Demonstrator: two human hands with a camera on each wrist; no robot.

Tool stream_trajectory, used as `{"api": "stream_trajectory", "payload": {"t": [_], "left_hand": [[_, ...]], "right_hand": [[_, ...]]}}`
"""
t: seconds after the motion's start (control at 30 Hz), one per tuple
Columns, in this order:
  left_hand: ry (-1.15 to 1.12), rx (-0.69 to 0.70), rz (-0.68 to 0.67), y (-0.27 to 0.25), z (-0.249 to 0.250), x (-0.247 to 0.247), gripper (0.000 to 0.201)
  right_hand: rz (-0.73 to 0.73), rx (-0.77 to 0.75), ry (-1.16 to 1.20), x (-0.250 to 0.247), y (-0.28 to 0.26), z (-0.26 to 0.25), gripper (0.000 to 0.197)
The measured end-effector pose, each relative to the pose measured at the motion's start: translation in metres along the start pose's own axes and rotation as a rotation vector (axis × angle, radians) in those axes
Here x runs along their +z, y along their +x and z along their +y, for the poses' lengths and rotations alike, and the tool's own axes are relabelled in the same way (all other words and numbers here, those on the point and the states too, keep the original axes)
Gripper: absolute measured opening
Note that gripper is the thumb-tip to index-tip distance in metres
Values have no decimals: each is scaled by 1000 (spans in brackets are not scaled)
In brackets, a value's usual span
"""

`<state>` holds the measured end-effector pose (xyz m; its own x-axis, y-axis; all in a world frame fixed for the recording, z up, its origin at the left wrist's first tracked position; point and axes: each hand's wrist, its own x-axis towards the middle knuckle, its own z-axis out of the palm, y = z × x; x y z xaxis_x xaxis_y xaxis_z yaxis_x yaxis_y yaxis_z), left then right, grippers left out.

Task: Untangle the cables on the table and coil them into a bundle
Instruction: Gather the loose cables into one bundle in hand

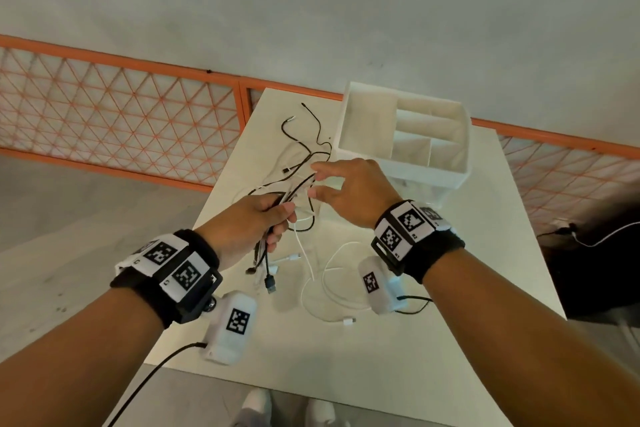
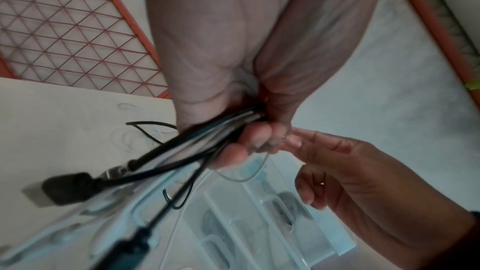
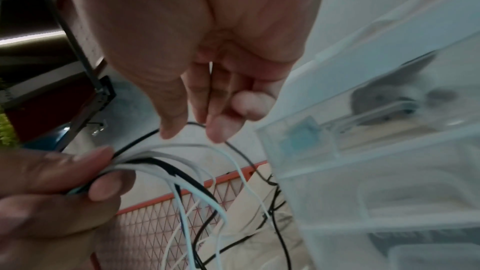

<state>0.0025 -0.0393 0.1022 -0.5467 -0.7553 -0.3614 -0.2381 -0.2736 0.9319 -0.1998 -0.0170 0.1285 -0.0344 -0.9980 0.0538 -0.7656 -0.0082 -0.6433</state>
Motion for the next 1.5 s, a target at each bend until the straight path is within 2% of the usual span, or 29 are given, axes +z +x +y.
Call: {"api": "stream_trajectory", "payload": {"t": [0.07, 0.1, 0.17, 0.23, 0.33, 0.43, 0.5, 0.6, 0.63, 0.7, 0.8, 0.9, 0.97, 1.07, 1.17, 1.23, 1.33, 1.5], "left_hand": [[-20, -5, 60, 2, -4, 4, 26], [-29, -3, 102, 3, -5, 5, 27], [-49, 0, 165, 5, -7, 8, 27], [-73, -1, 186, 6, -7, 10, 24], [-51, 12, 162, 4, -5, 14, 24], [-11, 25, 141, 3, -7, 17, 30], [0, 24, 135, 3, -9, 20, 30], [-3, 23, 133, 1, -12, 21, 30], [-11, 21, 134, 0, -13, 20, 29], [-34, 17, 139, -2, -12, 17, 26], [-60, 21, 161, -4, -9, 13, 26], [-82, 45, 163, -7, -3, 15, 28], [-127, 86, 144, -10, 5, 20, 23], [-263, 172, 78, -14, 22, 34, 23], [-197, 269, -38, -11, 32, 52, 29], [-109, 310, -119, -9, 33, 62, 31], [-82, 257, -175, -10, 29, 67, 23], [20, 72, -92, -14, 7, 51, 22]], "right_hand": [[-60, 36, 15, -7, -17, 15, 52], [-71, 70, 14, -8, -27, 26, 50], [-94, 191, -32, 0, -50, 58, 30], [-150, 367, -197, 13, -76, 96, 16], [-259, 589, -304, 37, -111, 138, 29], [-373, 532, -280, 62, -131, 149, 49], [-422, 493, -322, 76, -136, 146, 46], [-315, 482, -336, 84, -134, 144, 19], [-248, 474, -304, 82, -131, 141, 17], [-85, 454, -188, 66, -120, 133, 17], [165, 407, 8, 15, -94, 109, 21], [300, 370, 337, -42, -76, 65, 29], [285, 304, 519, -66, -72, 36, 30], [136, 208, 656, -70, -71, -1, 16], [61, 110, 745, -60, -67, -25, 8], [86, 70, 788, -57, -62, -34, 10], [184, 34, 841, -67, -57, -37, 11], [436, 108, 784, -105, -59, -24, 17]]}}
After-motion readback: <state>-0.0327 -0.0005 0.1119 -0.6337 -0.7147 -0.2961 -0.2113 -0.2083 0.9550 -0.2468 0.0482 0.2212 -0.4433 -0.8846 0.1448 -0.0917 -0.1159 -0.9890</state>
